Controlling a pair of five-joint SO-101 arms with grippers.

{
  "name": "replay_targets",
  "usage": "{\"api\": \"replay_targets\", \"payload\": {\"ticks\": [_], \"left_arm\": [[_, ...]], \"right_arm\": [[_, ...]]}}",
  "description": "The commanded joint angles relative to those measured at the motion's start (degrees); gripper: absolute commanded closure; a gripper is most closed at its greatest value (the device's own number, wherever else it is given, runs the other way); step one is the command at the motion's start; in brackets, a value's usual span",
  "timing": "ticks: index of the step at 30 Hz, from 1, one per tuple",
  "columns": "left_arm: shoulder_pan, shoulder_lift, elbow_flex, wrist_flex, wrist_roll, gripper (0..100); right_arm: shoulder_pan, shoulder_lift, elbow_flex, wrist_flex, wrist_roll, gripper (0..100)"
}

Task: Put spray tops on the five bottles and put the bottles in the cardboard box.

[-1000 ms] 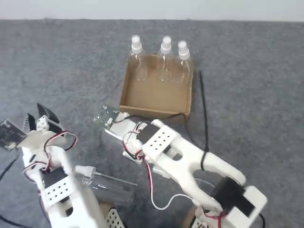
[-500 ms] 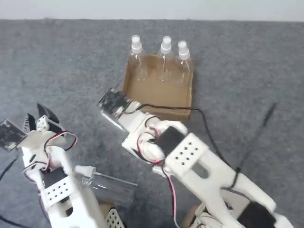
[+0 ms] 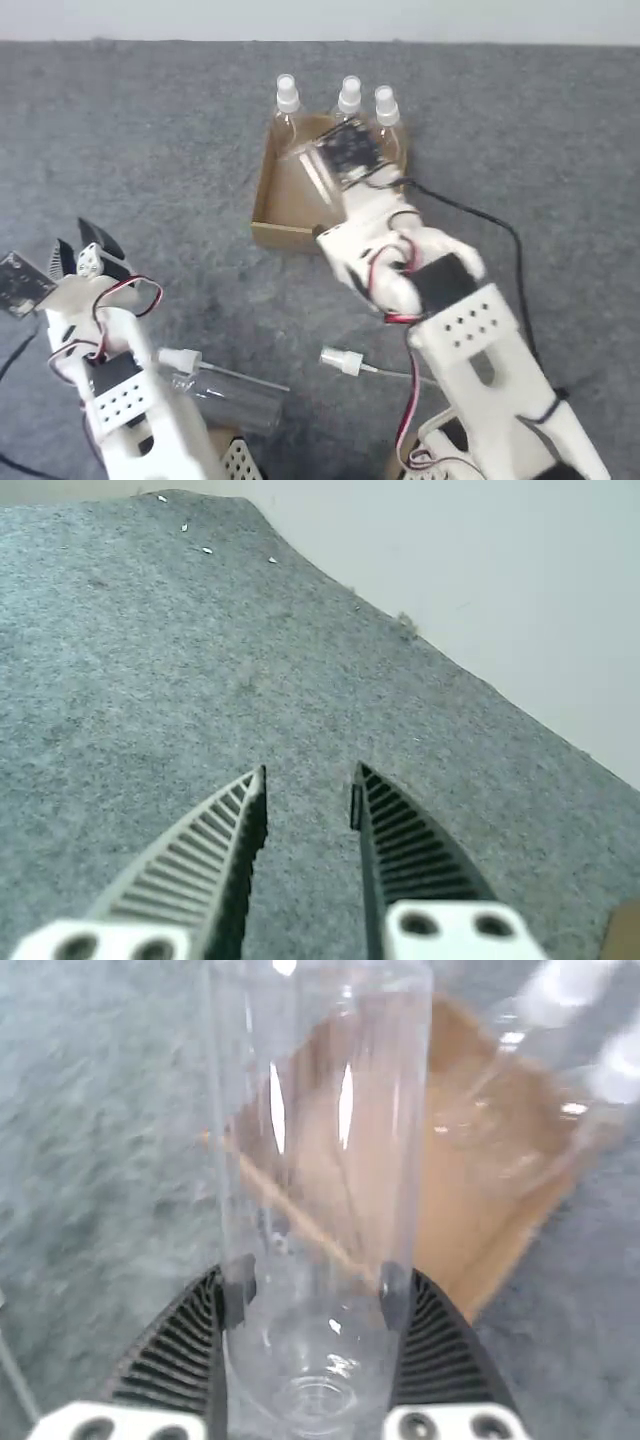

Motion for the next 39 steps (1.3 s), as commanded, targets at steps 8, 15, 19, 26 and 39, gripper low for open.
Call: {"api": "replay_targets", "payload": {"ticks": [8,15,19,26,39], "left_arm": [[0.2,-1.3,-2.6,-1.8,0.7,87],[0.2,-1.3,-2.5,-1.8,0.7,87],[0.2,-1.3,-2.5,-1.8,0.7,87],[0.2,-1.3,-2.5,-1.7,0.7,87],[0.2,-1.3,-2.5,-1.7,0.7,87]], "right_arm": [[9.5,-11.6,7.2,0.5,-0.4,95.4],[17.5,-12.7,11.2,0.5,-0.7,95.4],[21.2,-12.8,14.2,0.5,-0.8,95.4],[26.3,-12.6,17.9,0.5,-7.6,95.4],[26.6,-13.1,24.4,0.0,-25.7,95.0]]}}
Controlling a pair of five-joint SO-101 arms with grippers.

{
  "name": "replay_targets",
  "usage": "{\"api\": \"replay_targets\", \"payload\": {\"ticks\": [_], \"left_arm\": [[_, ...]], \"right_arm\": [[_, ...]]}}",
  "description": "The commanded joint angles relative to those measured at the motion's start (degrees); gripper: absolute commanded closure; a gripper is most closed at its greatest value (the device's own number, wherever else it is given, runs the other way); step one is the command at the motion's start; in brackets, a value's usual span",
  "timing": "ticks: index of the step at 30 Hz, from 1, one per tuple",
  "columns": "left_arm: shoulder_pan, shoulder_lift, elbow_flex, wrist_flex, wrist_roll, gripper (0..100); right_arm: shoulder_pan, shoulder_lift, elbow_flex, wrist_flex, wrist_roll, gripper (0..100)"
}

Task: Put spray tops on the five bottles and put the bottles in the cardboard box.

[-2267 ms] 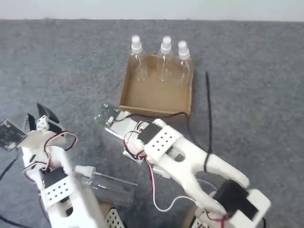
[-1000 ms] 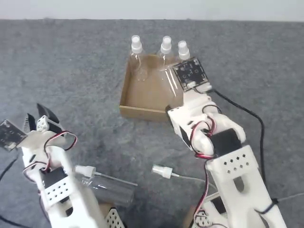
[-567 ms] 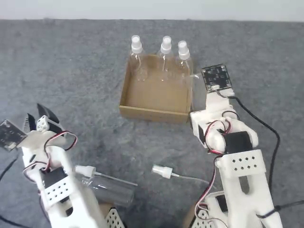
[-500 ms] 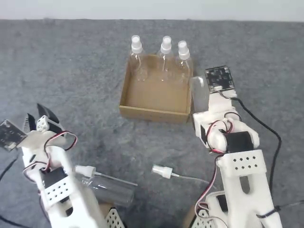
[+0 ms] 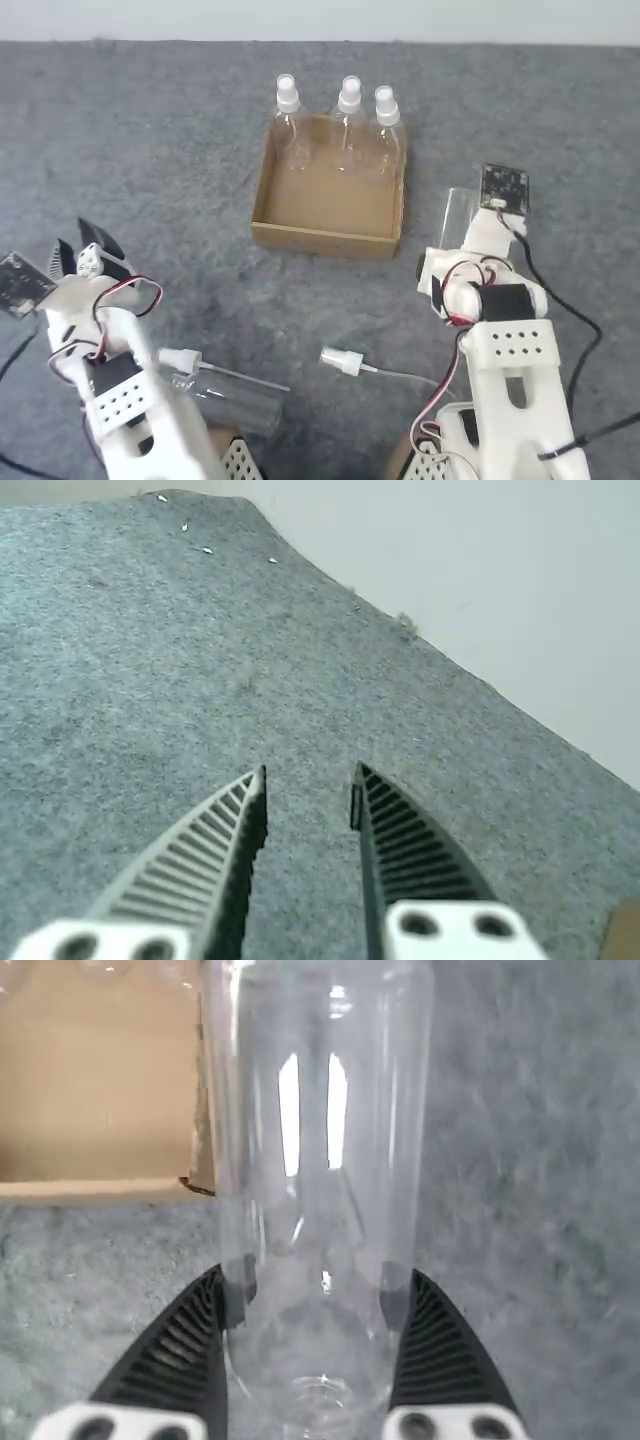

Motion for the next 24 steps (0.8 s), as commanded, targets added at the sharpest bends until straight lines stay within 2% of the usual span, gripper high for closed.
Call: {"api": "replay_targets", "payload": {"ticks": [1,20,24], "left_arm": [[0.2,-1.3,-2.5,-1.7,0.7,87],[0.2,-1.3,-2.5,-1.6,0.7,87],[0.2,-1.3,-2.5,-1.6,0.7,87]], "right_arm": [[0.6,-2.5,-0.1,0.0,-8.9,95.0],[0.7,-2.7,4.2,-0.3,-29.6,95.3],[0.9,-2.7,8.0,-6.5,-33.0,95.0]]}}
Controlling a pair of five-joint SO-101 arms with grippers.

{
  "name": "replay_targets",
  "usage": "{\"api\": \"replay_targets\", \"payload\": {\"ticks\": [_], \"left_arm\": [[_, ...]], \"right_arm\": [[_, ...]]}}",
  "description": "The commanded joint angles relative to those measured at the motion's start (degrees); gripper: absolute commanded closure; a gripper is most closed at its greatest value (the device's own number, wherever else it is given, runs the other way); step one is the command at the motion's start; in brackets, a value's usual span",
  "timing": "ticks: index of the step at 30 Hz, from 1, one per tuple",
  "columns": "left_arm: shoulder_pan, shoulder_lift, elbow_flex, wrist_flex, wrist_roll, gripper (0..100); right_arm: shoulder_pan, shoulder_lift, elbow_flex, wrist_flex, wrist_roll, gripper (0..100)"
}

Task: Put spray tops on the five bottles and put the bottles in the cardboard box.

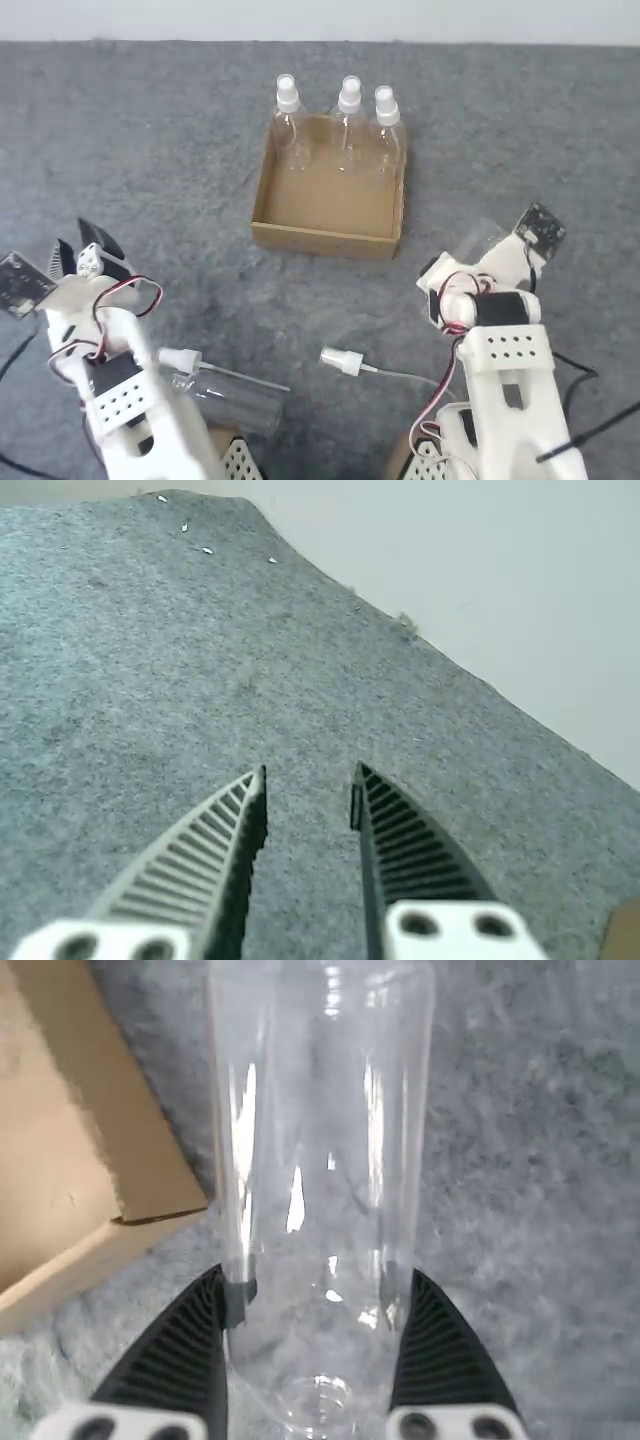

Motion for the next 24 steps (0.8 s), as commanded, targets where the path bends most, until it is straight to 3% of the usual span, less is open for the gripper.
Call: {"api": "replay_targets", "payload": {"ticks": [1,9,17,24], "left_arm": [[0.2,-1.3,-2.5,-1.6,0.7,87],[0.2,-1.3,-2.5,-1.6,0.7,87],[0.2,-1.3,-2.5,-1.6,0.7,87],[0.2,-1.3,-2.5,-1.6,0.7,87]], "right_arm": [[0.9,-2.3,3.0,-7.6,-3.4,95.0],[0.9,-2.3,9.1,-16.3,-3.3,94.3],[0.5,-2.2,10.6,-16.1,-3.4,69.0],[0.8,-2.4,10.4,-16.2,-3.4,69.8]]}}
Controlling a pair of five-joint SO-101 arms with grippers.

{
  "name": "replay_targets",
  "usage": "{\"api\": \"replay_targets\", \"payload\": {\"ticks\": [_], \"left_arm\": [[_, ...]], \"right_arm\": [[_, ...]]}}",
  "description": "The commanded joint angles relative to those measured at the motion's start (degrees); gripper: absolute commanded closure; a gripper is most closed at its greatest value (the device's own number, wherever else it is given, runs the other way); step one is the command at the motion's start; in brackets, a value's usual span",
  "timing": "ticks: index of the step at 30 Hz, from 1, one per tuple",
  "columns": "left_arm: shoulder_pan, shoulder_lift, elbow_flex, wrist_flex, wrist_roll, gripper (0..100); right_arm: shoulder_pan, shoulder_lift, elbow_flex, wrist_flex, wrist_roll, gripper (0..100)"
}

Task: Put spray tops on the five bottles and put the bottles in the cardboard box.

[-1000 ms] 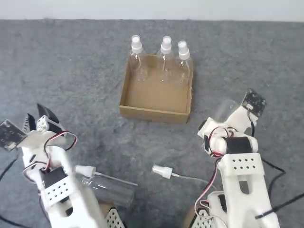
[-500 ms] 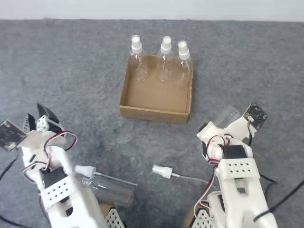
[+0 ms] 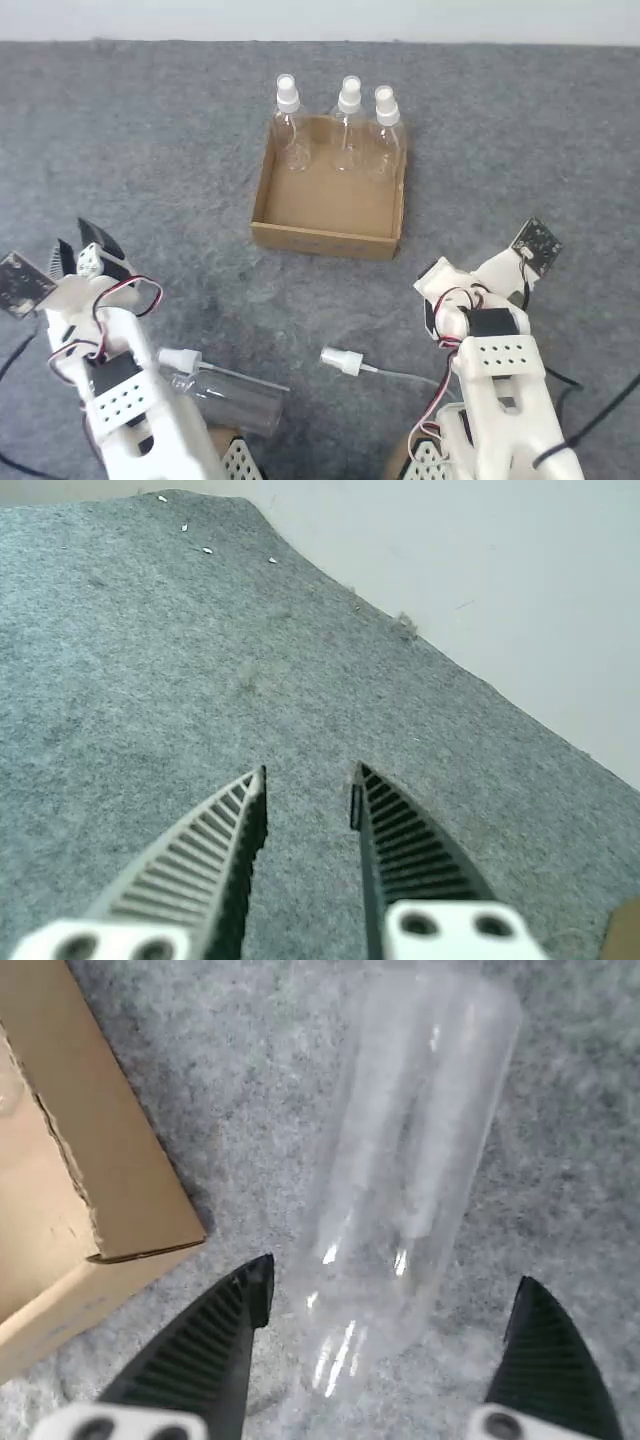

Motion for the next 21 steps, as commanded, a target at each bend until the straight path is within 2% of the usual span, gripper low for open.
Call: {"api": "replay_targets", "payload": {"ticks": [1,13,21], "left_arm": [[0.2,-1.3,-2.5,-1.6,0.7,87],[0.2,-1.3,-2.5,-1.6,0.7,87],[0.2,-1.2,-2.5,-1.8,0.7,87]], "right_arm": [[0.8,-2.4,-0.4,-1.3,-0.4,69.8],[0.5,-2.4,-6.8,0.5,6.0,69.9],[0.4,-2.3,-20.4,17.2,8.9,69.9]]}}
